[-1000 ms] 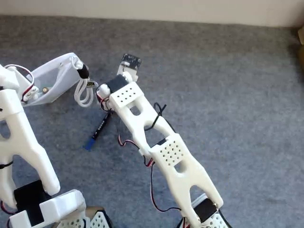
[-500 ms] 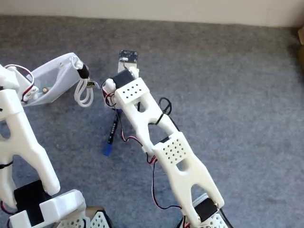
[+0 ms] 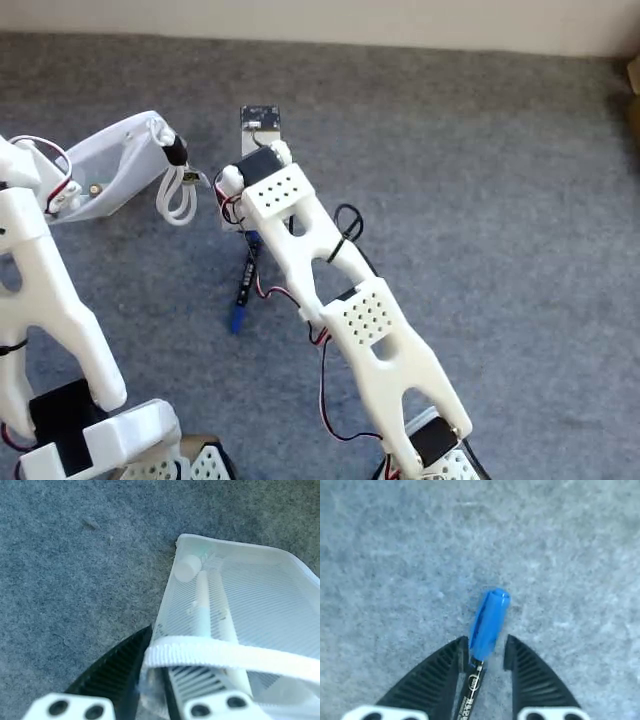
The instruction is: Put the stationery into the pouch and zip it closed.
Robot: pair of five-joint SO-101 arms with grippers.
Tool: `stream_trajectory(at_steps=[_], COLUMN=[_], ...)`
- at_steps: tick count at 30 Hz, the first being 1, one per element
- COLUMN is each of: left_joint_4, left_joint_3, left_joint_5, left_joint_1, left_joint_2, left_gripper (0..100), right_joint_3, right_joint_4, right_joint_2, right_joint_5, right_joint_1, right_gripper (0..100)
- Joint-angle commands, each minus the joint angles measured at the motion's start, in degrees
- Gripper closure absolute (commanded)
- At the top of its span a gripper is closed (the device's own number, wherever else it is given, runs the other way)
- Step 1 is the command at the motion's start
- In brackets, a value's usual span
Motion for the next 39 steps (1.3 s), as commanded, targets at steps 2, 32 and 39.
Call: stream_trajectory(at_steps=[2,32,39], left_joint_4=[-0.9,-0.7,-0.7], left_joint_3=[0.1,0.2,0.2], left_joint_5=[0.7,0.6,0.6], left_joint_1=[-1.2,-1.2,-1.1], left_joint_2=[-0.8,-0.8,-0.8], left_gripper=[99,99,99], right_joint_3=[-3.4,-14.7,-25.8], right_joint_4=[-0.7,3.1,8.2], right_joint_2=[-1.6,5.5,5.8], right_joint_5=[0.7,0.9,1.0], right_joint_1=[0.4,2.0,3.4], right_gripper=[87.1,99.3,99.3])
